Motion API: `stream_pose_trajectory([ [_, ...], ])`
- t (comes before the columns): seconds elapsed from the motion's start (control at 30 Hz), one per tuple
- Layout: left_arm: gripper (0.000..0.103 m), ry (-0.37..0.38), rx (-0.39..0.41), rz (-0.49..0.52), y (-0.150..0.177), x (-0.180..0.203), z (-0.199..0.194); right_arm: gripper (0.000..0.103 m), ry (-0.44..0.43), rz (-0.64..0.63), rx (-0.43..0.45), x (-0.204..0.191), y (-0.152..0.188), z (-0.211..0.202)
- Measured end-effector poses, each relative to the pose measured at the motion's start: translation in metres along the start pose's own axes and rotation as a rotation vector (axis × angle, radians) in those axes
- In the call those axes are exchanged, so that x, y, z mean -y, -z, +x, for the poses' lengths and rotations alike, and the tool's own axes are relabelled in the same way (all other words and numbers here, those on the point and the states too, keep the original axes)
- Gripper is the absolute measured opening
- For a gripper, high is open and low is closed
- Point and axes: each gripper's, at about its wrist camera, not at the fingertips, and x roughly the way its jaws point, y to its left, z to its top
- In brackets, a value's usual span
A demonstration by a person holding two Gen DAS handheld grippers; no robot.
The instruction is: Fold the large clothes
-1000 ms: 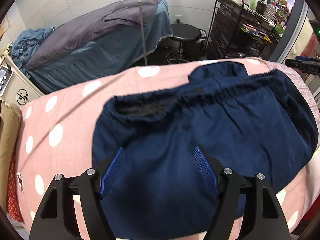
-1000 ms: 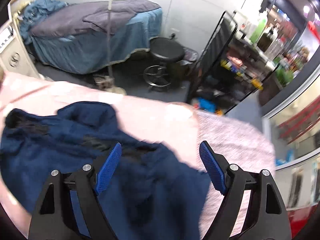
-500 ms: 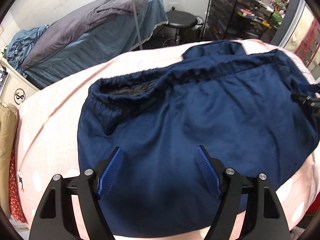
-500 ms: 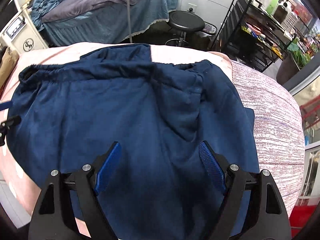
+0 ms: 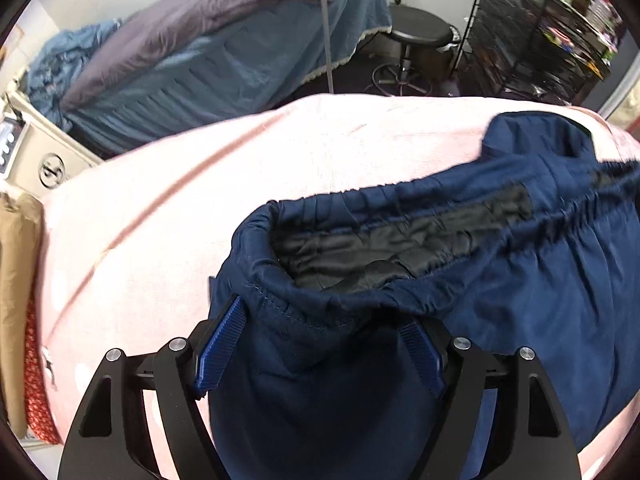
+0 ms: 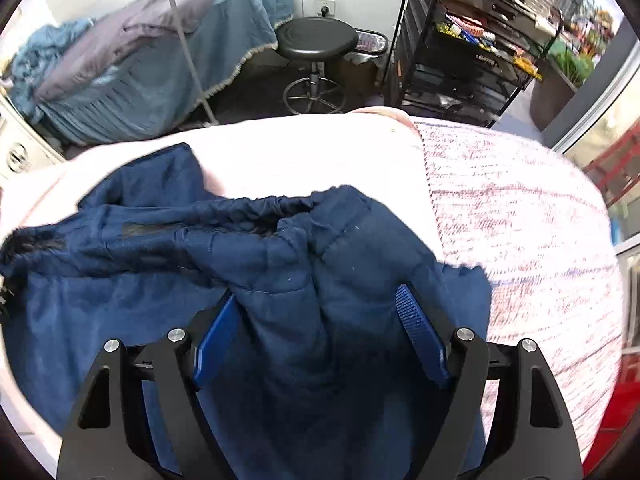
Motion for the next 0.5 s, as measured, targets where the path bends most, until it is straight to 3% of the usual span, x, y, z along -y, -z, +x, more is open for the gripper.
stream_pose_trajectory([
  [0.2, 0.085, 0.120, -0.087, -0.167, -0.020, -0.029, 0.035, 0.083, -0.097, 0.202, -0.077, 0.031, -0.014, 0.033],
  [0.3, 0.098, 0.166, -0.145, -0.232, -0.026, -0.044, 0.054, 0.089, -0.107, 0.217, -0.120, 0.034, -0.023, 0.046],
  [0.5, 0.098, 0.209, -0.187, -0.240, -0.030, -0.050, 0.072, 0.098, -0.060, 0.177, -0.158, 0.032, -0.042, 0.068],
])
